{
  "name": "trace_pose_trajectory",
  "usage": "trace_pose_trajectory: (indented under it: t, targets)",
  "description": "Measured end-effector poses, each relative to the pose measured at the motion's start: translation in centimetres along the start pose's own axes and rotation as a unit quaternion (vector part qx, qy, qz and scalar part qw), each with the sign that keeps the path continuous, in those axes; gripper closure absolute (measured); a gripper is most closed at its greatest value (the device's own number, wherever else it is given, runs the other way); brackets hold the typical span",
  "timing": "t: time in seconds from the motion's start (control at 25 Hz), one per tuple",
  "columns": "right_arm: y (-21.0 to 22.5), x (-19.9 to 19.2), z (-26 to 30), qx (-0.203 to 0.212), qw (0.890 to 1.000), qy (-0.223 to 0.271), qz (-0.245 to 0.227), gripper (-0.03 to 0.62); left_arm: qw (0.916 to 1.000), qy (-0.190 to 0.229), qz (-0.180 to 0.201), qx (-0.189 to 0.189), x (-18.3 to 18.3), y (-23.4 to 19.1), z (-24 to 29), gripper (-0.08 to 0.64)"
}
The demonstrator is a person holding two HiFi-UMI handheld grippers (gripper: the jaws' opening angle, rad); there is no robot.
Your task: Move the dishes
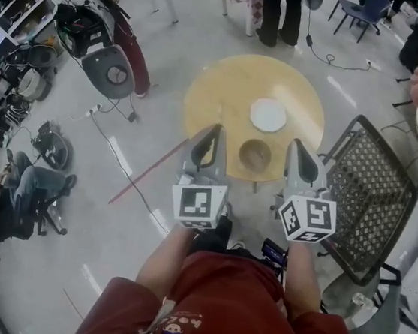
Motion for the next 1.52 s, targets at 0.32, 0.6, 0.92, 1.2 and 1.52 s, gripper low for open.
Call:
trace_pose_trajectory:
  t: [0.32, 0.6, 0.92, 1.2, 1.52]
  targets:
    - [0.1, -3.3, 3.6, -0.011, 0.999, -0.047, -0.008, 0.589, 0.9998, 0.008, -0.018, -0.01, -1.4, -2.1, 2.7, 0.553]
    - [-0.8, -7.0, 5.5, -0.012, 0.994, -0.109, -0.014, 0.589, 0.9993, 0.015, -0.026, -0.024, -3.5, -3.0, 4.0, 0.553]
    - [0.0, -12.1, 6.2, -0.023, 0.983, -0.184, -0.006, 0.588, 0.9987, 0.011, -0.014, -0.048, -6.9, -3.0, 5.9, 0.553]
    - [-1.3, -15.6, 7.2, -0.022, 0.972, -0.235, 0.016, 0.543, 0.9947, -0.042, 0.047, -0.081, -9.5, -3.9, 5.9, 0.554]
    - [-1.7, -20.4, 7.3, -0.011, 0.951, -0.307, 0.04, 0.425, 0.9974, -0.025, -0.004, -0.067, -11.9, -4.1, 6.5, 0.554]
Point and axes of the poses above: the fingertips, and each gripper's own axes: z forward along the fingers, y to its right, x out of its top, the point moved 3 cm from there along -z, backward along the fingers, and after that the axes turned 13 degrees about -z, right-handed, at the moved point
